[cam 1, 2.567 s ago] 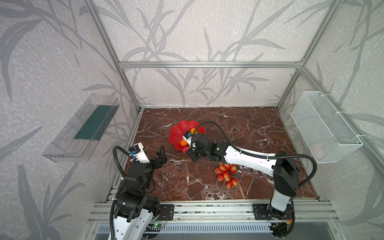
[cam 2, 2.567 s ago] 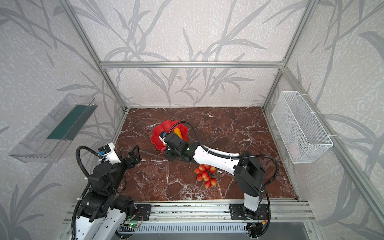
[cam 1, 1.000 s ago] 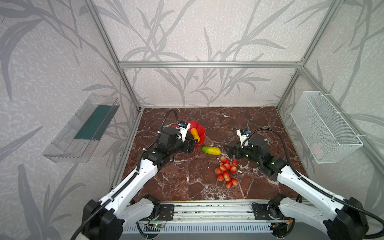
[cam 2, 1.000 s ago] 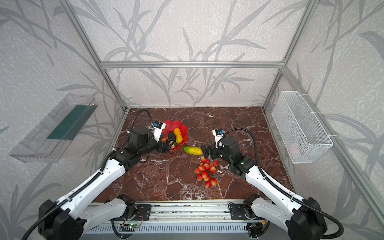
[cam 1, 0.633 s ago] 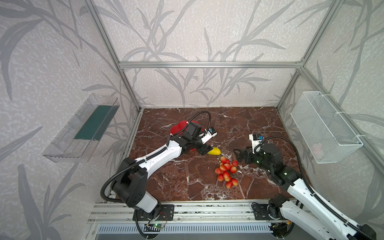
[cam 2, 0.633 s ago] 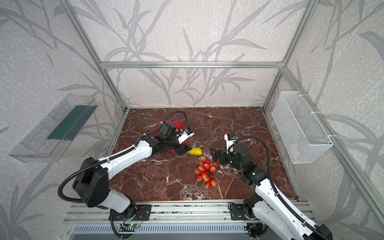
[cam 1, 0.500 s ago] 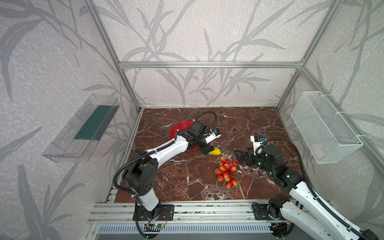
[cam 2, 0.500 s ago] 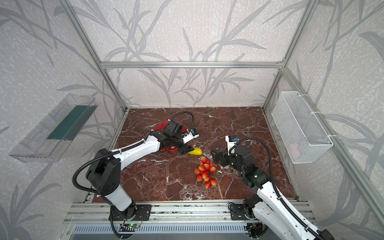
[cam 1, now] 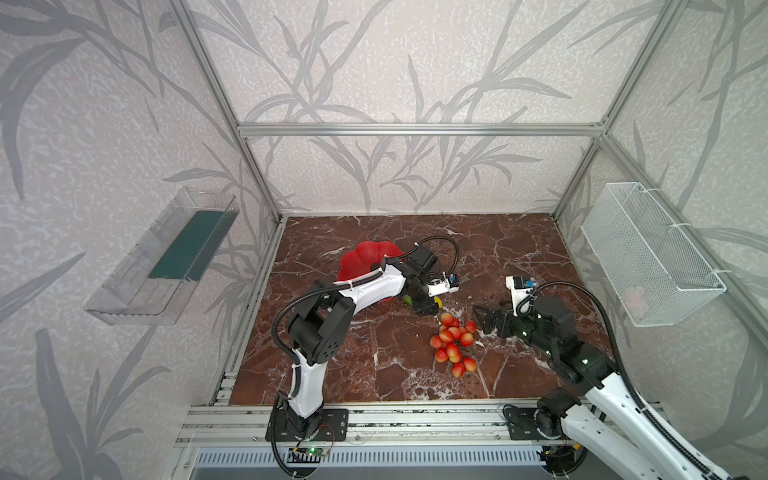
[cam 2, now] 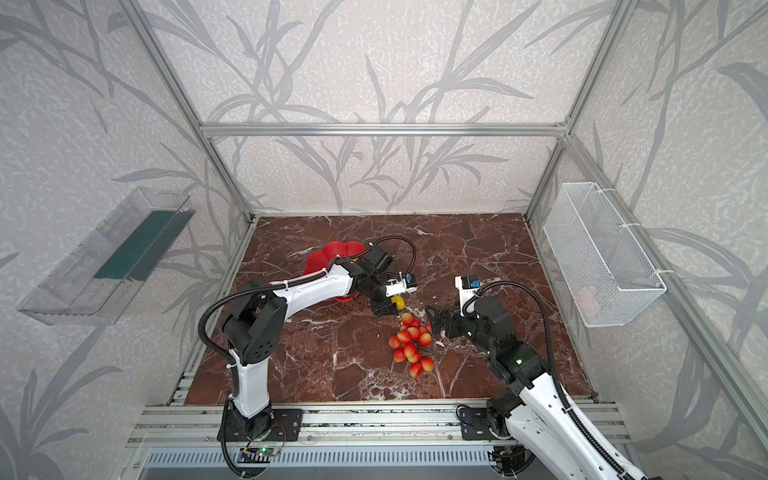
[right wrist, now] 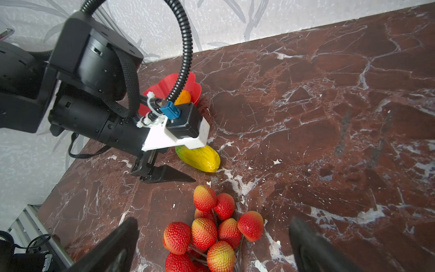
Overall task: Place and organize the fake fruits in the fruit bowl
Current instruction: 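Grasp the green-yellow bitter melon with the left gripper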
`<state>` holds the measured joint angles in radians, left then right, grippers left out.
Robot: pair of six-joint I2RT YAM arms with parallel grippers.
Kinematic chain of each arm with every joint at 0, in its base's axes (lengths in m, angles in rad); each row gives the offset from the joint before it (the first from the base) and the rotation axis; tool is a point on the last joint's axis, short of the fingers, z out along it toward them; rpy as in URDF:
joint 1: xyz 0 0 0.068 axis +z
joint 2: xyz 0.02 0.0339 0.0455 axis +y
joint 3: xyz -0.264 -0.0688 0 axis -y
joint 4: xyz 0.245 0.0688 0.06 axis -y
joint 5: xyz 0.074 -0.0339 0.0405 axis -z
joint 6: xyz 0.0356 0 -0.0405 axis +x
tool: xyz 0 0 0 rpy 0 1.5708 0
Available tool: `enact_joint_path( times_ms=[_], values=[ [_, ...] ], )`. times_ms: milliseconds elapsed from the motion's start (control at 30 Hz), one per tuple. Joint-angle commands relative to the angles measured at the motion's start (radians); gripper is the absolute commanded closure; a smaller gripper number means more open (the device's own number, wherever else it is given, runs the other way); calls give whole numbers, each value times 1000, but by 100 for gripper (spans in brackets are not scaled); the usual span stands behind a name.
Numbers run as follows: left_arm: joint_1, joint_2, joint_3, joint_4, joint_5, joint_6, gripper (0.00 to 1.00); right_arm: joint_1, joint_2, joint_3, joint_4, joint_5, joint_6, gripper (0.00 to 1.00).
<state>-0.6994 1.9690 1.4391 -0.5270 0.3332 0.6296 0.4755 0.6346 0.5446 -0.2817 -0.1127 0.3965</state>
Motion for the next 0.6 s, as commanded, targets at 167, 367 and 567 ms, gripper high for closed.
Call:
enact_joint_path(
  times_ms=[167,367,567],
  values=[
    [-3,53,26,19,-94,-4,28,-5,-28,-3,-40,14,-14,1],
    [-3,100,85,-18,-130,-39,29,-5,-58,-2,-63,27,-16,1],
    [-3,93,99,-14,-120,-81,49,-6,-82,-2,-79,44,-19,1]
  ],
)
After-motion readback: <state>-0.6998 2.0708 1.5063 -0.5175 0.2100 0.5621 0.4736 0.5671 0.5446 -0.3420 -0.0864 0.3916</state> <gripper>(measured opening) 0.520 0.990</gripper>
